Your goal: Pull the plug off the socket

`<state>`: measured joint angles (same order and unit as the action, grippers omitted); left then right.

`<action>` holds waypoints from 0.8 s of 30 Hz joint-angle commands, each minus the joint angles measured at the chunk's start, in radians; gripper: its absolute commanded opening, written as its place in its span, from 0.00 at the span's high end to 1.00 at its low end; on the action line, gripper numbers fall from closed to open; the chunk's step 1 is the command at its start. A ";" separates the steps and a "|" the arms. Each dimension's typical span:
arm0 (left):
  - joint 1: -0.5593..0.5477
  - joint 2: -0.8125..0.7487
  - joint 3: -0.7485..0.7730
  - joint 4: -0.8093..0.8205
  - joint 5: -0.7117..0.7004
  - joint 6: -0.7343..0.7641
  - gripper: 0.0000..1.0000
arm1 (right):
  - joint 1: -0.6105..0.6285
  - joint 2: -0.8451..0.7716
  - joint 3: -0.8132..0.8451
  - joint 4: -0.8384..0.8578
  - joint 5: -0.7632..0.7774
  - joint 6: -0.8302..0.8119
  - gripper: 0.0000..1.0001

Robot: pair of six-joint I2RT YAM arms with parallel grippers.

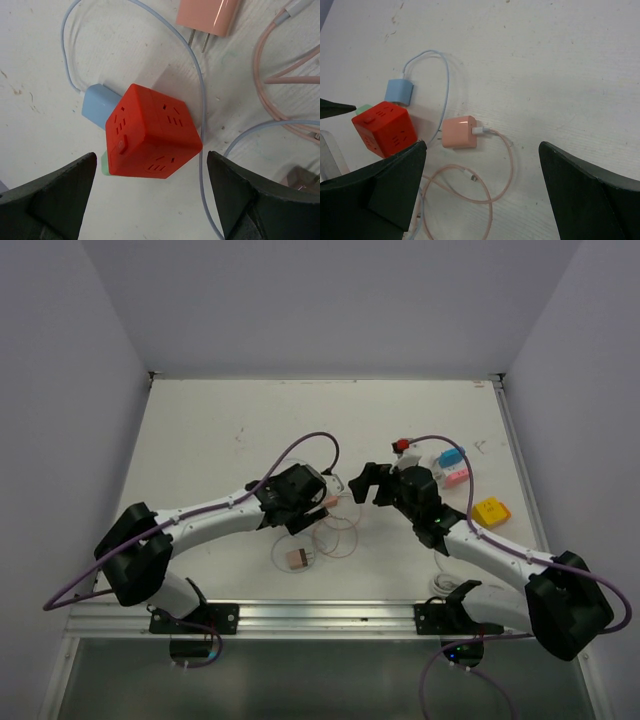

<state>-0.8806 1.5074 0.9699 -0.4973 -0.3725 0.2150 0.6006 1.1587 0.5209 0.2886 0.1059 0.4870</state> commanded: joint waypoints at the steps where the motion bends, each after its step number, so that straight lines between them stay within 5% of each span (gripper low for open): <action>1: -0.020 0.025 -0.010 0.072 -0.077 0.041 0.05 | -0.021 0.009 -0.010 0.064 -0.037 0.033 0.01; 14: -0.054 0.132 -0.005 0.095 -0.181 0.052 0.08 | -0.038 0.025 -0.016 0.084 -0.066 0.044 0.01; 24: -0.052 0.148 0.016 0.143 -0.249 0.027 0.26 | -0.038 0.039 -0.012 0.090 -0.083 0.045 0.01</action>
<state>-0.9318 1.6421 0.9665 -0.4049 -0.5694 0.2535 0.5671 1.1927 0.5098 0.3298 0.0326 0.5240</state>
